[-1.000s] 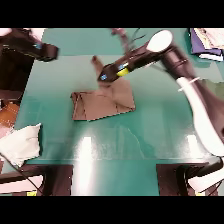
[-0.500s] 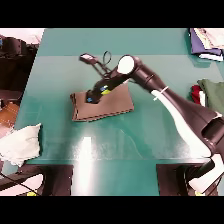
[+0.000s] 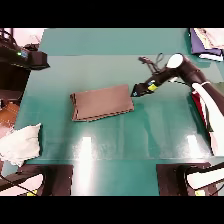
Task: Fold the shirts.
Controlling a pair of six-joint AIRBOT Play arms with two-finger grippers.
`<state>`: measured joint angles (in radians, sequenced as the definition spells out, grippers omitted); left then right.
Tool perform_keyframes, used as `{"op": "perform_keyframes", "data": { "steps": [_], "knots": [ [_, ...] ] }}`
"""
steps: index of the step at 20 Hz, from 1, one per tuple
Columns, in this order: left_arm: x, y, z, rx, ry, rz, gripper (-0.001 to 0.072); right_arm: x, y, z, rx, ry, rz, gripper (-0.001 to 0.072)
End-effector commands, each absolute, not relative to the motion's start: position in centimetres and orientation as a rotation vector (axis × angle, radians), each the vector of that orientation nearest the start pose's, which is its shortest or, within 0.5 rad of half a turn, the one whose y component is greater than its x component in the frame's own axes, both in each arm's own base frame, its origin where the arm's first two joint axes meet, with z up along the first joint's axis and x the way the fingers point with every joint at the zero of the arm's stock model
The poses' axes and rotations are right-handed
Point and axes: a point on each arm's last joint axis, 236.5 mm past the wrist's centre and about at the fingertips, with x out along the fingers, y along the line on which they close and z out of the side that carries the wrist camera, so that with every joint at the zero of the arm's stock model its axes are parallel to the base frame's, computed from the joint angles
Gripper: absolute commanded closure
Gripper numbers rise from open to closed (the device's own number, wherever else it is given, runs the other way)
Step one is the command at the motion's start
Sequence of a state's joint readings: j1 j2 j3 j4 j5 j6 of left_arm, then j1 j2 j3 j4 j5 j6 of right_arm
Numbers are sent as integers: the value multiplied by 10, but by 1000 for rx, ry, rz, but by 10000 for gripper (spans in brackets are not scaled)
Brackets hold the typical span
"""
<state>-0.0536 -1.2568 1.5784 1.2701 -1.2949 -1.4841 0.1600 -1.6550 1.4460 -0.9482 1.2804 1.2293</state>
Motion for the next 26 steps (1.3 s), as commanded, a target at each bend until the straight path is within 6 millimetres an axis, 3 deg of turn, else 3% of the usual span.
{"op": "perform_keyframes", "data": {
  "steps": [1,6,10,11,13,16,18,20,22,24,26],
  "knots": [
    [421,-117,152,-160,972,-371,680,420,184,-33,490,1371,653,7],
    [414,-130,127,-177,1014,-393,680,420,242,-54,687,1400,774,11],
    [415,-130,126,-176,1013,-392,680,420,291,-63,640,1389,829,17],
    [416,-130,126,-178,1008,-391,679,421,304,-62,619,1372,840,67],
    [416,-130,126,-177,1007,-391,680,420,327,-59,594,1350,869,262],
    [416,-130,126,-177,1008,-390,680,409,347,-56,546,1337,927,673],
    [416,-130,126,-177,1008,-391,680,402,350,-53,509,1332,974,695],
    [414,-130,125,-175,1017,-392,679,401,339,-37,517,1322,979,697],
    [411,-130,124,-174,1032,-396,679,412,302,-14,550,1262,916,698],
    [408,-130,122,-172,1046,-399,679,428,245,13,607,1176,817,698],
    [406,-130,121,-171,1056,-401,680,448,167,38,641,1056,659,699]
  ]
}}
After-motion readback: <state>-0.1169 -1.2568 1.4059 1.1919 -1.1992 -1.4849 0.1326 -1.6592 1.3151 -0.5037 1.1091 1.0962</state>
